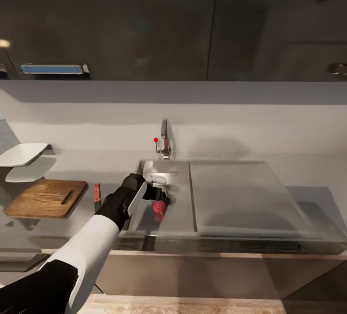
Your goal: In the kitchen, take the Vidalia onion out of the sink, dice it on the chopping board with the paring knife, put the diced onion into the bowl on the countertop, then place both the paring knife and the chopping board into the sink.
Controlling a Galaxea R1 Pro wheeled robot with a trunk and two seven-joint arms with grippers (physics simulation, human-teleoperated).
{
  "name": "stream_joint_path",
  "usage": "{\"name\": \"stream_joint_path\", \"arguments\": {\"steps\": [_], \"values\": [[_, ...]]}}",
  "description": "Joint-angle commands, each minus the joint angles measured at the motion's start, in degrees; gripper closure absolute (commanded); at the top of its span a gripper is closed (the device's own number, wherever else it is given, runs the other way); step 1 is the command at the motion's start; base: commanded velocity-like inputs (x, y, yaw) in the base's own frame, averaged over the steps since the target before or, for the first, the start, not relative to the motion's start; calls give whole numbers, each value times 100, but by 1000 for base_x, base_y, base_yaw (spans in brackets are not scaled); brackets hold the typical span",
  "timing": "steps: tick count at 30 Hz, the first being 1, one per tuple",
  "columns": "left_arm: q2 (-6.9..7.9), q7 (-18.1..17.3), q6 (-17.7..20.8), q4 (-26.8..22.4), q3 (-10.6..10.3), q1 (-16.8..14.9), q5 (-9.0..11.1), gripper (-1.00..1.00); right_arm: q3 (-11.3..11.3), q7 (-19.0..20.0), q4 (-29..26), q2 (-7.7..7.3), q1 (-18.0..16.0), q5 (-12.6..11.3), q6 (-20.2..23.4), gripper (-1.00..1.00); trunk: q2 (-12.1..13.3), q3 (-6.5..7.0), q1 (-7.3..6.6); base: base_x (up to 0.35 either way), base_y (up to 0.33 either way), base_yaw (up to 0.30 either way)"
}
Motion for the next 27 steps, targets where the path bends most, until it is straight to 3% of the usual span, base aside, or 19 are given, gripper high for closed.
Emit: {"name": "stream_joint_path", "arguments": {"steps": [1,27], "values": [[2,23,16,13,-10,-5,36,-100,49,-16,0,-1,-2,-35,-12,-100,-12,-19,4,154,0,0],[2,31,10,163,-18,-5,36,-100,49,-24,0,-1,-5,-35,-12,-100,-12,-210,4,26,0,0]]}}
